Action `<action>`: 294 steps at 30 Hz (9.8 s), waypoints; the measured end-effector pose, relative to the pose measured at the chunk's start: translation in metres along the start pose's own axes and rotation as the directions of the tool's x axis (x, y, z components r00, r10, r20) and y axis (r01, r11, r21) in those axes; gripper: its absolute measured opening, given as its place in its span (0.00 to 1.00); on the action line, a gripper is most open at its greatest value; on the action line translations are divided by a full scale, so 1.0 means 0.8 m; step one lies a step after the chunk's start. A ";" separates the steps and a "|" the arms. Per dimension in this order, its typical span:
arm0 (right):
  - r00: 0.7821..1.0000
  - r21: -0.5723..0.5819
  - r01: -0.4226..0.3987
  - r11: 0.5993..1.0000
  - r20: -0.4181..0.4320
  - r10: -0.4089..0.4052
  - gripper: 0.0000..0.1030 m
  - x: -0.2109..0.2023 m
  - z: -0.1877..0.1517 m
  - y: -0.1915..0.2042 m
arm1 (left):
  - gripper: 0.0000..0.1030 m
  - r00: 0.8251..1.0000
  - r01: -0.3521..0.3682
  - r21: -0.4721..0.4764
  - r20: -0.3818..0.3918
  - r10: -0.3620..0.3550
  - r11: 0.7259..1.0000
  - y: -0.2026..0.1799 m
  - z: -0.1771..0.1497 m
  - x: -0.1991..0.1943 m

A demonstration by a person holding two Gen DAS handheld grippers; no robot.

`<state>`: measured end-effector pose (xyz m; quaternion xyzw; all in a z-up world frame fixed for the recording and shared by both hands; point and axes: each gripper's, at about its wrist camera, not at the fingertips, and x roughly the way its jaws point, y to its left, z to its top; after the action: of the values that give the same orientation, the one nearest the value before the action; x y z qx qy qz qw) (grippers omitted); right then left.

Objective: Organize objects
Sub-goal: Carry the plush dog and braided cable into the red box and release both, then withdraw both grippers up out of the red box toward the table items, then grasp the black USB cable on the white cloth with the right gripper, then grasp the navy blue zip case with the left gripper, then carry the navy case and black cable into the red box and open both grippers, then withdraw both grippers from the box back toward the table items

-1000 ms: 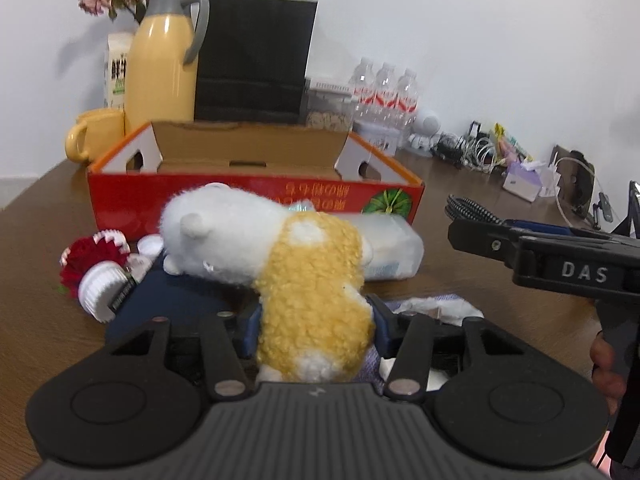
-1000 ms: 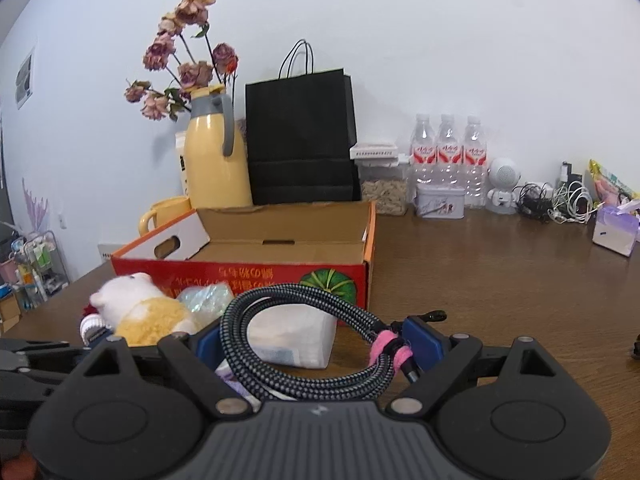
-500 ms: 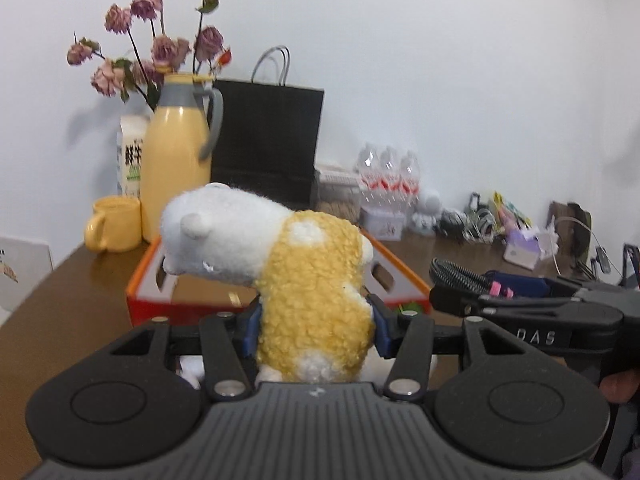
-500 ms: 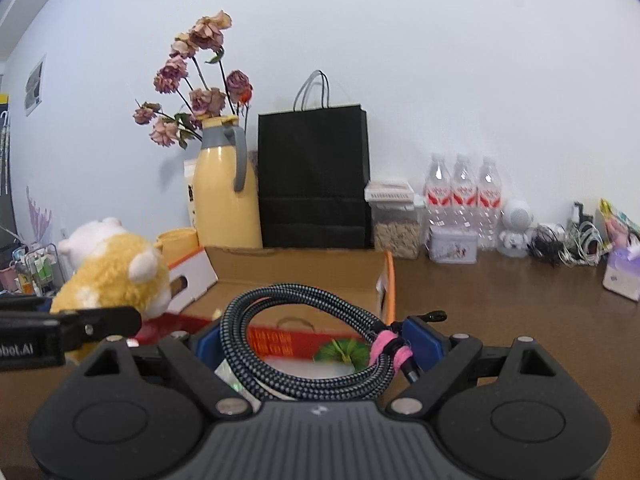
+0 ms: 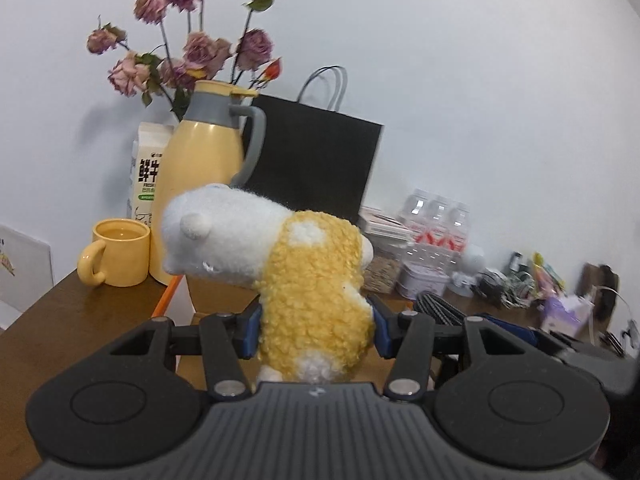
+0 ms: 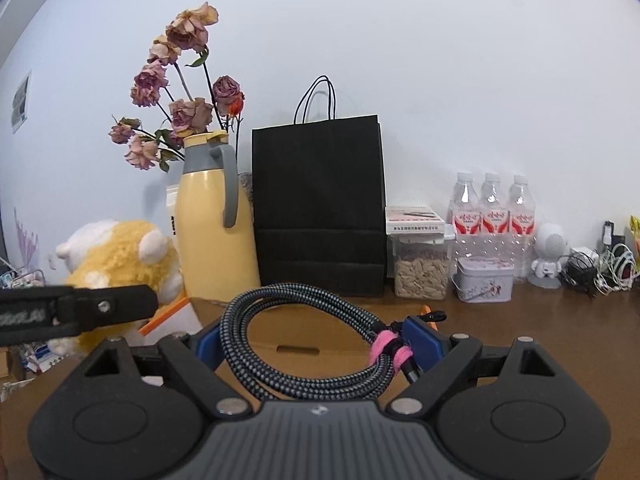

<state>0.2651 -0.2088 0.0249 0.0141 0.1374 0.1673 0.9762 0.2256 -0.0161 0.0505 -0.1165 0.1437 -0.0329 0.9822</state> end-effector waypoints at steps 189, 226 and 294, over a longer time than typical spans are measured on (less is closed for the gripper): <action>0.985 0.054 -0.041 0.998 -0.164 0.049 0.37 -0.171 -0.113 -0.001 | 0.62 0.985 -0.026 0.183 -0.166 0.056 0.983 -0.003 -0.084 -0.094; 0.985 0.051 0.037 0.998 -0.172 -0.028 0.45 0.041 -0.047 -0.029 | 0.78 0.977 -0.161 0.016 -0.141 0.162 0.987 -0.024 -0.037 0.100; 0.982 -0.035 0.052 0.998 -0.178 -0.058 1.00 -0.180 -0.092 0.006 | 1.00 0.977 -0.167 0.121 -0.113 0.181 0.978 0.044 -0.069 -0.148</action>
<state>0.1129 -0.2537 -0.0073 -0.0195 0.2225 0.1430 0.9642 0.0971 0.0177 0.0231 -0.0466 0.2119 0.0383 0.9754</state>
